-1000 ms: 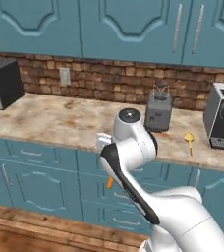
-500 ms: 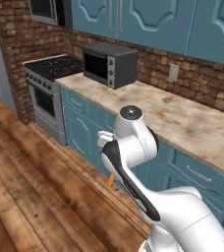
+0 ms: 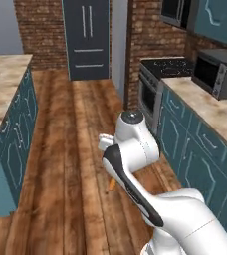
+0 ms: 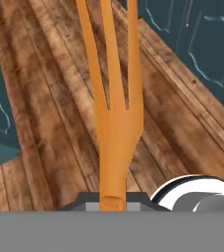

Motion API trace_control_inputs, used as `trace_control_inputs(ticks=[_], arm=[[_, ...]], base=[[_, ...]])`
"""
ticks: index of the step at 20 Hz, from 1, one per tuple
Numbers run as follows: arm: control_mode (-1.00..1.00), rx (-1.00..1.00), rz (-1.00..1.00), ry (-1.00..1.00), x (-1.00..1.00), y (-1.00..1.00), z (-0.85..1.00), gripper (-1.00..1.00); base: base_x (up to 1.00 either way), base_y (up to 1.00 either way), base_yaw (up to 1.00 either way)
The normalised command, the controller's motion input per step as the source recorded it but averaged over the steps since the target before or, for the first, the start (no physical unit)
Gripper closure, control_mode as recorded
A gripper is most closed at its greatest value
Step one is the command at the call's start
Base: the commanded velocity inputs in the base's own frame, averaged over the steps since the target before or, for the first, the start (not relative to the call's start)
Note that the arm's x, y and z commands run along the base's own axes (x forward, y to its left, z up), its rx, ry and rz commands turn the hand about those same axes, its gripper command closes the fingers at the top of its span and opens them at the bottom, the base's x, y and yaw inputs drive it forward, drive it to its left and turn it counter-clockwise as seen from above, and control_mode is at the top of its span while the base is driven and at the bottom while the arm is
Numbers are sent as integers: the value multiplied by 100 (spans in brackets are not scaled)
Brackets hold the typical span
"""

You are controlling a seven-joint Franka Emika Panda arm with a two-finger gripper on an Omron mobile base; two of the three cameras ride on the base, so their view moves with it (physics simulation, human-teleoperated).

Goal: Take the fork and place it on the left side of the plate. Then take the spoon and place it on the right side of the plate. Make sure they're directly next to the plate.

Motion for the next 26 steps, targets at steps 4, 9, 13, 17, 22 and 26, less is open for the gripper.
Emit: trace_control_inputs(ticks=[4,9,13,17,22,26], arm=[[100,0,0,0,0,0,0,100],[100,0,0,0,0,0,0,100],[100,0,0,0,0,0,0,100],[100,0,0,0,0,0,0,100],[100,0,0,0,0,0,0,100],[100,0,0,0,0,0,0,100]], base=[[72,0,80],[99,0,64],[100,0,49],[100,15,43],[100,93,9],[100,100,0]])
